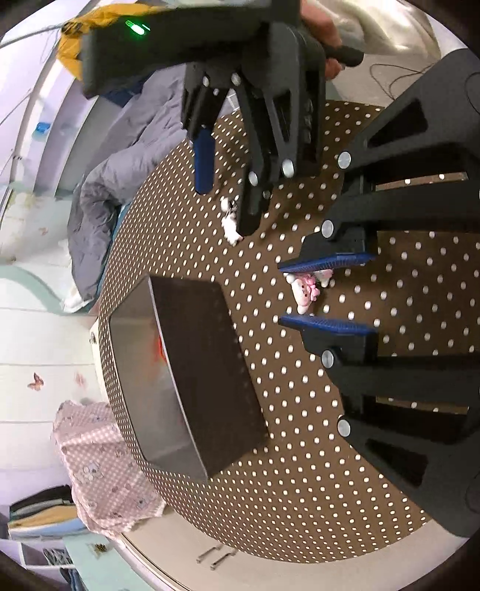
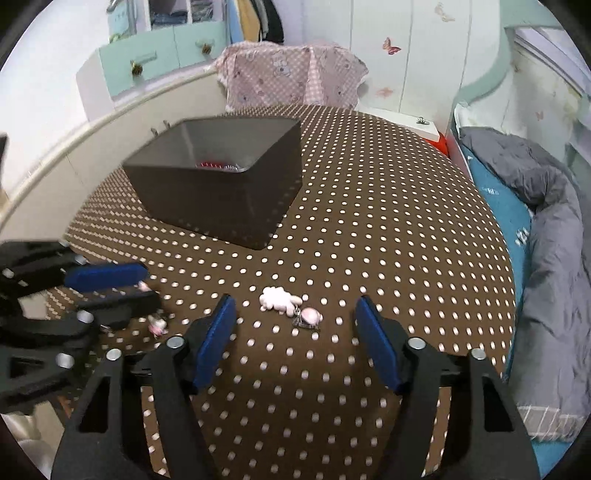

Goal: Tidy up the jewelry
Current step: 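Grasp the pink charm with the left gripper and drop it into the box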

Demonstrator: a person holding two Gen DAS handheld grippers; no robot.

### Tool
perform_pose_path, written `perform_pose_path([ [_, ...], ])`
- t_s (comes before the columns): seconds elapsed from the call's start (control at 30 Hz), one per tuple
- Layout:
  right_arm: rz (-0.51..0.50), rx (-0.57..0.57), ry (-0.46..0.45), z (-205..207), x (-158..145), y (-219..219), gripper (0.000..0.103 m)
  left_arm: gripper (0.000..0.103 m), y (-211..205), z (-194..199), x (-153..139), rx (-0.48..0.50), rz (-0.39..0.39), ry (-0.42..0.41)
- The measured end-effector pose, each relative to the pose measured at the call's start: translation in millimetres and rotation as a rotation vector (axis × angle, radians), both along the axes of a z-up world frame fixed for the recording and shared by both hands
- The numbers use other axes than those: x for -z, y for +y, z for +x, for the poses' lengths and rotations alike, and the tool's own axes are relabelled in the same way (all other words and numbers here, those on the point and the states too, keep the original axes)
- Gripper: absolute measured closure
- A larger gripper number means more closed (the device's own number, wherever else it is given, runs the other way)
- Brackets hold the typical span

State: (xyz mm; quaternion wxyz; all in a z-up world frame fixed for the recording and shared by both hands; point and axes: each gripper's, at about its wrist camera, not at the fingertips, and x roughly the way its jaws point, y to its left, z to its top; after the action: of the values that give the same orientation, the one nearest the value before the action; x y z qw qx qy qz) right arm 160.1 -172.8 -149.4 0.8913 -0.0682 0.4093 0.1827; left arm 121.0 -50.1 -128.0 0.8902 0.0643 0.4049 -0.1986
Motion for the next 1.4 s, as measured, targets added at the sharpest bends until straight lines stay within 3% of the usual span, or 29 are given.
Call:
perform_pose_path([
  [0.1,-0.029,-0.019,-0.016,3,8,6,0.067,0.080,2,3,-1,-0.014,-0.010,-0.004],
  [0.17,-0.025,-0.049,-0.020,0,8,8,0.090,0.080,3,6,0,-0.021,-0.014,-0.003],
  [0.53,-0.012,-0.027,-0.013,-3,2,5,0.090,0.080,11,18,-6,-0.032,-0.037,-0.014],
  [1.13,0.041,-0.057,-0.160,22,-57,25,0.090,0.080,27,48,-44,-0.068,-0.059,-0.114],
  [1.4,0.050,-0.085,-0.180,39,-65,42,0.090,0.080,40,67,-55,-0.117,-0.081,-0.140],
])
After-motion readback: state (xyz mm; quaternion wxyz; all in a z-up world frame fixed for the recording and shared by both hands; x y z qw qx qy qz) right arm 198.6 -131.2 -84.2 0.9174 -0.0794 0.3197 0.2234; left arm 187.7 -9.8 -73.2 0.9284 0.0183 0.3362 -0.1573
